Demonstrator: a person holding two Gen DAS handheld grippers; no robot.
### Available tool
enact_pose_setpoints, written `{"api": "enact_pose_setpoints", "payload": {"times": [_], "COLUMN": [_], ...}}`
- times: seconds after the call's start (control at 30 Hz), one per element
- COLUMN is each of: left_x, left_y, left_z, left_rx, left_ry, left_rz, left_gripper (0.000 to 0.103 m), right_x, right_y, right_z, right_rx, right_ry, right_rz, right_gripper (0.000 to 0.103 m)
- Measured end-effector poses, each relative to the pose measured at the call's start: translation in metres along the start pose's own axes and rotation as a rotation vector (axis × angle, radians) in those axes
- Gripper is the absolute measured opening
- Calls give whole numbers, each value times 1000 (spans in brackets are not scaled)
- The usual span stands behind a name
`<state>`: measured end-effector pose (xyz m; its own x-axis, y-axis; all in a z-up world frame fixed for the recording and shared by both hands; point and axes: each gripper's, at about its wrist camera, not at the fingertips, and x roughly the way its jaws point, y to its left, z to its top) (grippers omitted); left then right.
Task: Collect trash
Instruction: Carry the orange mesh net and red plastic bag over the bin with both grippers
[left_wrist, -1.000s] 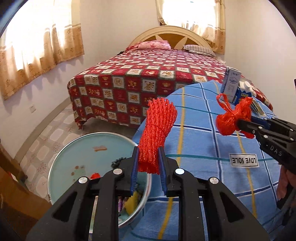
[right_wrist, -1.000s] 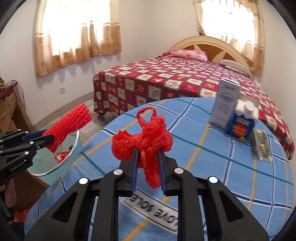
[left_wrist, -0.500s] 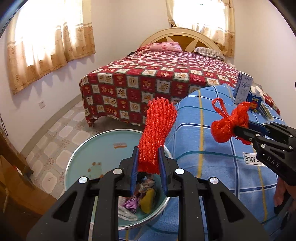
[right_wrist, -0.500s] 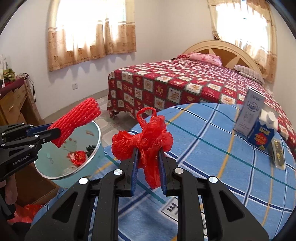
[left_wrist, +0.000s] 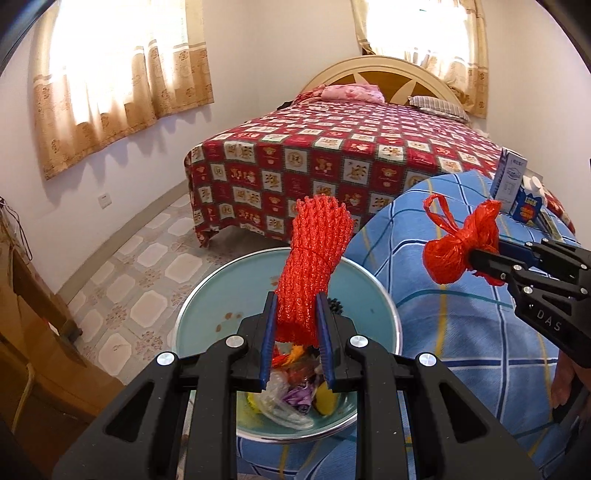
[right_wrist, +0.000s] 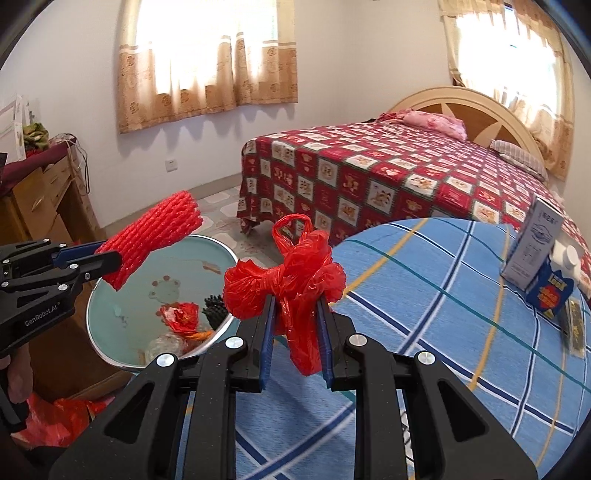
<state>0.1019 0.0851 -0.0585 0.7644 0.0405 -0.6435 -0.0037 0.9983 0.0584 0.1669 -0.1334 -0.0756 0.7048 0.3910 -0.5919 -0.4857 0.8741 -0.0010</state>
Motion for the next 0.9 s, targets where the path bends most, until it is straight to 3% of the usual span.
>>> {"api": "enact_pose_setpoints", "payload": {"times": [0.9], "left_x": [-6], "left_y": [43], "left_z": [-16], "left_rx": [-49], "left_ry": [23], "left_rz": [61], "left_gripper": [21], "right_x": [17], "right_y": [44], "right_z": [3], "right_rx": [-94], "right_ry": [28], "right_rz": [62], "right_gripper": [22]}}
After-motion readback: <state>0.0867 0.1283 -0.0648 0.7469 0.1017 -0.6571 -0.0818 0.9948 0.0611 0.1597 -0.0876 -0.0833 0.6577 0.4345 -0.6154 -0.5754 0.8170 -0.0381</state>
